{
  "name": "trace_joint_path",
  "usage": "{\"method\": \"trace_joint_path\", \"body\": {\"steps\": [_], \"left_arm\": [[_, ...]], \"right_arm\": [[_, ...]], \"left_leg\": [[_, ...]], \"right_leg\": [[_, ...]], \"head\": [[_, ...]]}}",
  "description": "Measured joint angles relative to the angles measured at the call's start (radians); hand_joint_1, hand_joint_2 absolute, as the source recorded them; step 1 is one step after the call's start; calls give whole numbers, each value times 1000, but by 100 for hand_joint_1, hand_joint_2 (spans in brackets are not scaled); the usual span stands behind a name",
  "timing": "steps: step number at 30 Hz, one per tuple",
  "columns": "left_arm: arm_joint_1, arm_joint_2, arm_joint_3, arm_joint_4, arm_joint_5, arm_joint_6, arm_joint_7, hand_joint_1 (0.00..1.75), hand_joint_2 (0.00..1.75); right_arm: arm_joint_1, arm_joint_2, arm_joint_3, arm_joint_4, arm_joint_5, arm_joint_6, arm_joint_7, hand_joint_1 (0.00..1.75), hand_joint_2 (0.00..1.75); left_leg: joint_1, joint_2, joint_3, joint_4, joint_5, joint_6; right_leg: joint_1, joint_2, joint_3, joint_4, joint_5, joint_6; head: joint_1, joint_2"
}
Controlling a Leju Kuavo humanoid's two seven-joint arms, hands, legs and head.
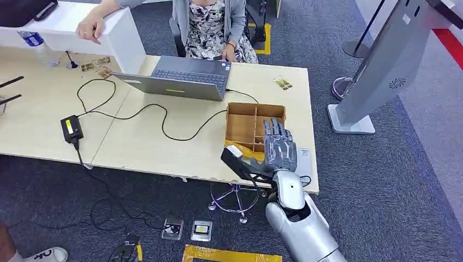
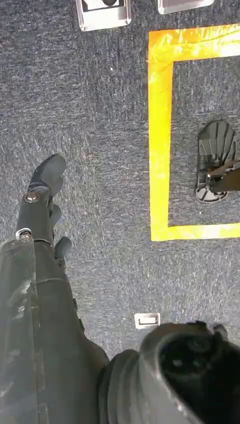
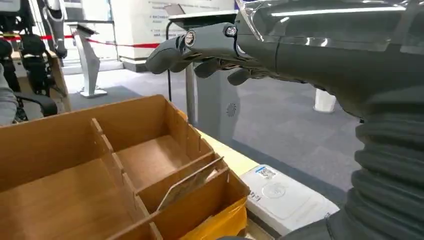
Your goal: Pass the card to the sensor for recognition and then transmit it.
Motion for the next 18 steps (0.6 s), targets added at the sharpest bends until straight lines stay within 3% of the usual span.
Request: {"method": "trace_joint_path", "body": {"steps": [18], "left_arm": [[-3, 11, 0, 0, -30, -10, 6, 0, 0]], "right_arm": [[-77, 36, -1, 232, -29, -101, -32, 0, 175]], "left_leg": [[0, 0, 0, 0, 0, 0]], "right_leg": [[0, 0, -1, 0, 0, 0]], "head": [[0, 0]]}}
